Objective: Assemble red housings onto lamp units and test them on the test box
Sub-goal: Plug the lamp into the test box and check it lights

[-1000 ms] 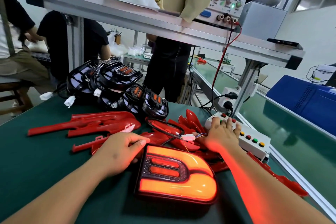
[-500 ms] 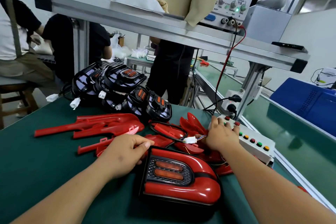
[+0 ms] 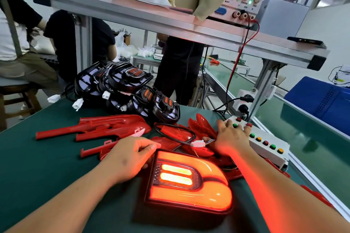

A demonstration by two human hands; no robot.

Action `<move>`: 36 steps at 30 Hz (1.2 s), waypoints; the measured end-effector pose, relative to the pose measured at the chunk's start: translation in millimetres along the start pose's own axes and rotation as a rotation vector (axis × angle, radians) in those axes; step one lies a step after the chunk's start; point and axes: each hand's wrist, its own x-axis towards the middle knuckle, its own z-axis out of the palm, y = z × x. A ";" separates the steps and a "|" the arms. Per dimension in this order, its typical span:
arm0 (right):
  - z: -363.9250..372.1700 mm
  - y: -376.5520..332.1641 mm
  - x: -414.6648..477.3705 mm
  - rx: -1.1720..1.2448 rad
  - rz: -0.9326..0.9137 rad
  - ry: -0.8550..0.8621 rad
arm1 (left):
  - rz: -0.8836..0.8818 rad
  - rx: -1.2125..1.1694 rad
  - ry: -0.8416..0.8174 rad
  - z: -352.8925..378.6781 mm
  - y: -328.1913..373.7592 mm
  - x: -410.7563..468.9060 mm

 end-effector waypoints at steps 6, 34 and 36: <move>0.8 0.5 0.7 0.014 0.002 0.002 | -0.001 0.005 -0.007 -1.4 -0.1 -0.7; -11.1 68.0 -55.0 0.131 0.342 -0.217 | 0.006 0.032 -0.002 -2.6 2.6 -2.9; -8.7 69.0 -55.5 0.112 0.332 -0.212 | 0.028 0.097 0.002 -3.2 0.7 -0.1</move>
